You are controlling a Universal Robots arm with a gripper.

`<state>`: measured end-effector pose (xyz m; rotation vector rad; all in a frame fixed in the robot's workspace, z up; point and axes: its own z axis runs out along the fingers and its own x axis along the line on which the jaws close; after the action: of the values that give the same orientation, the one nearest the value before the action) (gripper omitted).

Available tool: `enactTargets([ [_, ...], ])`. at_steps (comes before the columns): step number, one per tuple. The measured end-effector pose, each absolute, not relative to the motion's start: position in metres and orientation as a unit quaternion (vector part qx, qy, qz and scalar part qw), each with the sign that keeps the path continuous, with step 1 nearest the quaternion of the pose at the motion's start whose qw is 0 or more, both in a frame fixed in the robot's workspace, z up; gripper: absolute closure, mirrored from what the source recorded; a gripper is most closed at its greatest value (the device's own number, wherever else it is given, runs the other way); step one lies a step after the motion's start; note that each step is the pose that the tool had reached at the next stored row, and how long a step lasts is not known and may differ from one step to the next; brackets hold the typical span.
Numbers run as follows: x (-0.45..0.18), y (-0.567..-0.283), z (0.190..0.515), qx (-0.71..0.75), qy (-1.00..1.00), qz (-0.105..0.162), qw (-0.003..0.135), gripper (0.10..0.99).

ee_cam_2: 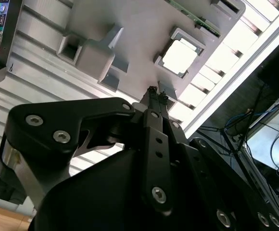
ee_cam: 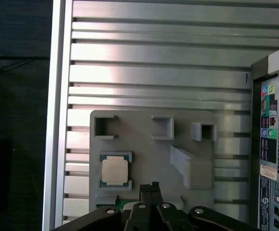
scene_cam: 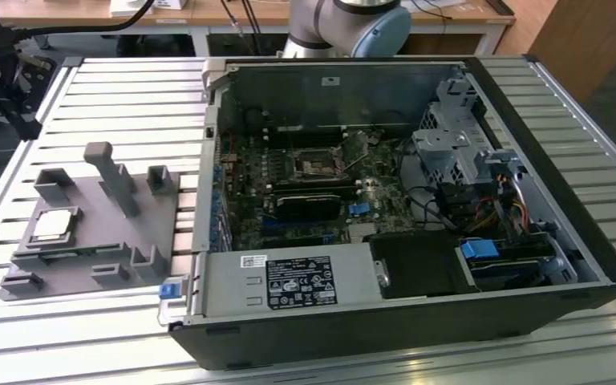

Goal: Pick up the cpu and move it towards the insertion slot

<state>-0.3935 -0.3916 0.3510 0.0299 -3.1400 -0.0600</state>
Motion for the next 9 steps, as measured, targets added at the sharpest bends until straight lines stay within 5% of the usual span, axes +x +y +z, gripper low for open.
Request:
enactTargets([
  [9, -0.4048, -0.3916, 0.3507, 0.010, -1.000, -0.019, 0.000, 0.980],
])
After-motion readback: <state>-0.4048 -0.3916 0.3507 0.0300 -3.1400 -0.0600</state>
